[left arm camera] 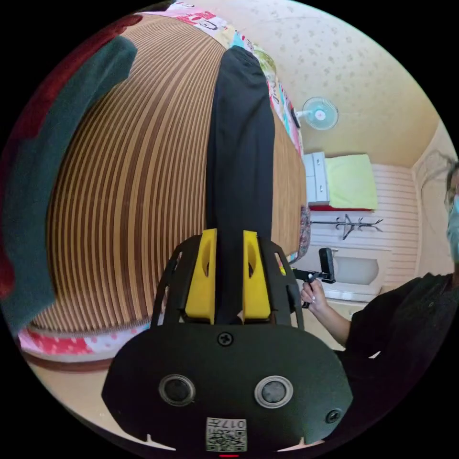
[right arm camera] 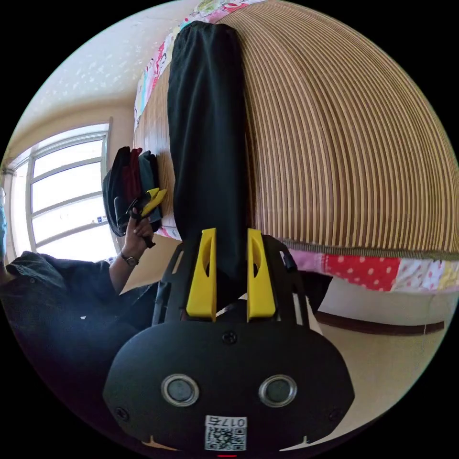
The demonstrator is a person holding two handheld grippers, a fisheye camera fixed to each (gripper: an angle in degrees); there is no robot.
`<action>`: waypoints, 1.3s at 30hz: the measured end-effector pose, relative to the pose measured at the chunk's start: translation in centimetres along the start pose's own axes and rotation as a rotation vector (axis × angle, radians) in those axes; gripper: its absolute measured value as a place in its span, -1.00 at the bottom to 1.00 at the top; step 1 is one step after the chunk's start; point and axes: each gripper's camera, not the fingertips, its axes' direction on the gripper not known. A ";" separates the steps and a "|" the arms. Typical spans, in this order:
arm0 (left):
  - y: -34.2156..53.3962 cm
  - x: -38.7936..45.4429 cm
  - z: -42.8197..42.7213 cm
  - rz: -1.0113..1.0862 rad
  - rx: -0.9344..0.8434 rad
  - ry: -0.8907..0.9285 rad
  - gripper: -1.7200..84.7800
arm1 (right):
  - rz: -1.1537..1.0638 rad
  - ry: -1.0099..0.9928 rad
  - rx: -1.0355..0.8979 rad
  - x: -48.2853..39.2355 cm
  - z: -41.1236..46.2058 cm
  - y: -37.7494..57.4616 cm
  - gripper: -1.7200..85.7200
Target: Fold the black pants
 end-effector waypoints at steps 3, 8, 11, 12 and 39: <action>-3.7 -2.0 0.9 -0.019 0.016 0.060 -0.67 | -0.033 -0.078 0.051 2.8 -1.6 -4.5 -0.68; -7.4 -1.8 2.8 -0.008 -0.054 0.049 -0.67 | -0.065 -0.297 0.156 8.2 -2.7 -12.9 -0.74; -8.0 -1.4 2.9 0.016 -0.022 0.021 -0.68 | -0.085 -0.329 0.132 8.9 -2.3 -16.5 -0.77; -8.1 -1.8 3.0 0.012 -0.011 0.035 -0.69 | -0.089 -0.341 0.125 9.0 -2.1 -17.0 -0.78; 8.4 28.5 -22.1 0.789 0.258 0.687 -0.88 | -0.896 -0.769 0.238 -15.3 -28.4 9.4 -0.94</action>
